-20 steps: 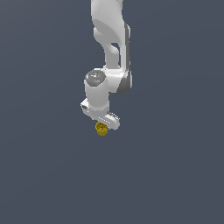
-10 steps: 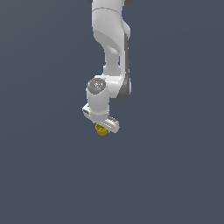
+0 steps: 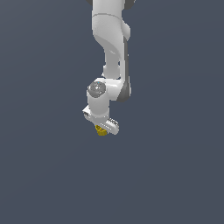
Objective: Pick up the object and move it to a goal position.
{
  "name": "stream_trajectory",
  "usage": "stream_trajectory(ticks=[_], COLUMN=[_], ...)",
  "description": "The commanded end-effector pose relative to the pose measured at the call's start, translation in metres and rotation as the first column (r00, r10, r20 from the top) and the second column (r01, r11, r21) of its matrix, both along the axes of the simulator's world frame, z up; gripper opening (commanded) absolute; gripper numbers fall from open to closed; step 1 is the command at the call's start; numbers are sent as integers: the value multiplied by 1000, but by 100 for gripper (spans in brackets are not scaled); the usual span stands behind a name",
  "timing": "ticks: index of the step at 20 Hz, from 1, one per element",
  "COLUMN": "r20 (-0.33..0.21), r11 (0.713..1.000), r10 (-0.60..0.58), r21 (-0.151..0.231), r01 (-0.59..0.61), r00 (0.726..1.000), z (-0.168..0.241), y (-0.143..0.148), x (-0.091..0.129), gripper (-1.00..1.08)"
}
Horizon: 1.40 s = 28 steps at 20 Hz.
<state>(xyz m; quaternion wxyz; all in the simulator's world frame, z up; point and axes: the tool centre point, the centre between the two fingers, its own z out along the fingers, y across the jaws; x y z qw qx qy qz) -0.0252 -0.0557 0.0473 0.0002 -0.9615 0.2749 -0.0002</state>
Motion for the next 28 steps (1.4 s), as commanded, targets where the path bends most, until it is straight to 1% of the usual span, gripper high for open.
stream_trajectory(ticks=[1,9,14,20,28], r20=[-1,0,0,0,0], r11=[1000,1000,1000,1000,1000], r10=[-1,0,0,0,-1], r21=[0,0,0,0,-2], r01=[1,0,0,0,1], r00=[1000,1000,1000,1000,1000], z=[-1,1,14,48,116], y=[-1,1,15,51,121], x=[0,0,1,3,7], gripper=[-100,-100,-100,-100,-100])
